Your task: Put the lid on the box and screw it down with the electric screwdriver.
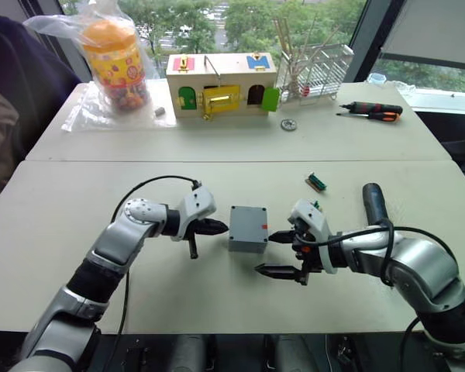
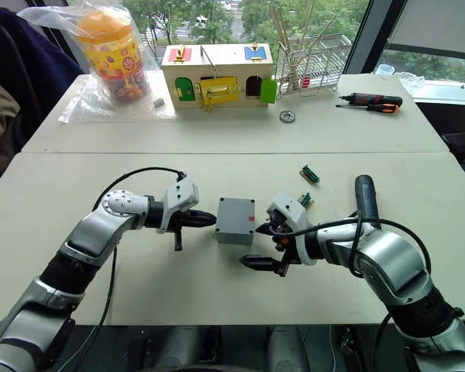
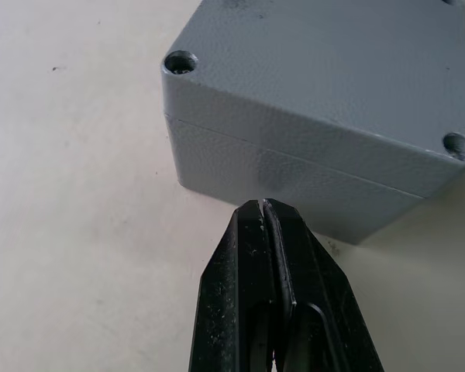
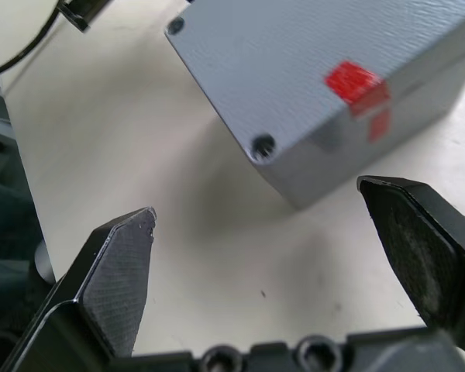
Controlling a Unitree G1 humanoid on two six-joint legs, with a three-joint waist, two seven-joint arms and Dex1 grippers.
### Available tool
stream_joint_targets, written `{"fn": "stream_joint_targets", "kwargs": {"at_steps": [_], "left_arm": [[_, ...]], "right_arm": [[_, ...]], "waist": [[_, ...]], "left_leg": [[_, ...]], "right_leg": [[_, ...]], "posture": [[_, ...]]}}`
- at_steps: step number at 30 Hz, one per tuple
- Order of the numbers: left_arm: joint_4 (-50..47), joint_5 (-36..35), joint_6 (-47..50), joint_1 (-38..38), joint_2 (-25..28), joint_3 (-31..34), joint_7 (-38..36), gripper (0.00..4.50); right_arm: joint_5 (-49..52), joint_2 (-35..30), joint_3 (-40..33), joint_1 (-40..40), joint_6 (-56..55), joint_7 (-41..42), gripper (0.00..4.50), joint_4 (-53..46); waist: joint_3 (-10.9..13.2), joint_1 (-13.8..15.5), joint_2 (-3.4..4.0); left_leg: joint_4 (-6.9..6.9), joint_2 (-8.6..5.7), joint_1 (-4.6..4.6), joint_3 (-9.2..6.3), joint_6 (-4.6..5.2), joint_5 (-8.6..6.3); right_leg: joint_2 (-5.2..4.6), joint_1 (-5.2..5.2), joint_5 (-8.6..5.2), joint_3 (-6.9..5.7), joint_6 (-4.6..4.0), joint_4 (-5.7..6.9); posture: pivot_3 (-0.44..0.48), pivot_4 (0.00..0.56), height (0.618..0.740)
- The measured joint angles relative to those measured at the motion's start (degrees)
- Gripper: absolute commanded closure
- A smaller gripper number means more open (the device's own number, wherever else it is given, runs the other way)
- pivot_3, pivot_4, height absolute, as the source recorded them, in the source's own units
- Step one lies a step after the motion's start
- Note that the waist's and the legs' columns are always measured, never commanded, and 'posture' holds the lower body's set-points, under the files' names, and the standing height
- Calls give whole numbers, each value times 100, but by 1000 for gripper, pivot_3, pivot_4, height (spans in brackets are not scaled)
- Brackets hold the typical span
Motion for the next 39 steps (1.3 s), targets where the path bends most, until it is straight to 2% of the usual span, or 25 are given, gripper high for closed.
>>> {"fn": "stream_joint_targets", "kwargs": {"at_steps": [2,4,8,10,13,15,18,20,38,39], "left_arm": [[-112,-69,123,15,204,69,-59,4500],[-147,-248,298,14,293,299,-86,4500],[-460,-1300,1199,-381,-74,1067,5,4500],[-801,-1670,1492,-589,-151,1262,104,4500],[-903,-1807,1727,-642,-183,1311,296,4500],[-927,-1851,1826,-636,-184,1311,390,4500],[-1075,-1967,1886,-621,-168,1311,475,4500],[-1163,-2019,1935,-554,-115,1310,511,4500],[-1333,-2164,1952,-292,-12,1183,773,4500],[-1332,-2165,1946,-292,-12,1173,774,4500]], "right_arm": [[11,-357,-454,9,-47,120,32,139],[33,-375,-889,-50,-55,94,32,449],[-289,520,-1512,-901,-950,-506,32,1997],[-773,753,-1427,-1217,-1767,-701,32,2836],[-1413,1020,-1172,-1317,-2756,-772,32,4001],[-1678,1229,-1046,-1366,-3246,-770,459,4689],[-1969,1424,-944,-1562,-3851,-756,1571,5451],[-2075,1476,-936,-1735,-4149,-737,2401,5746],[-2408,1664,-995,-2102,-4621,-584,2401,6500],[-2415,1700,-1000,-2127,-4644,-585,2668,6549]], "waist": [[0,-2,0],[0,-6,-1],[5,-9,-8],[4,-1,-8],[5,-23,-8],[7,-44,-7],[9,-65,-4],[9,-79,-3],[9,-148,-3],[9,-149,-3]], "left_leg": [[0,1,0,0,0,0],[-1,3,2,-1,0,0],[5,3,2,2,-2,2],[-11,1,2,-2,-3,2],[-16,-4,2,7,-4,2],[-12,-3,1,13,-7,5],[-8,3,7,9,-16,10],[-13,4,7,6,-19,11],[-16,5,6,2,-20,12],[-16,5,6,2,-21,12]], "right_leg": [[1,0,0,0,0,0],[2,0,0,0,0,1],[3,0,1,2,0,6],[4,3,0,-1,1,6],[7,3,0,-1,2,3],[10,2,0,0,2,6],[12,2,0,2,2,5],[14,2,0,2,1,6],[16,7,0,1,2,5],[16,7,0,1,1,5]], "posture": [[0,150,711],[0,150,711],[0,150,711],[0,150,711],[0,150,711],[0,150,711],[0,150,711],[0,150,711],[0,150,711],[0,150,711]]}}
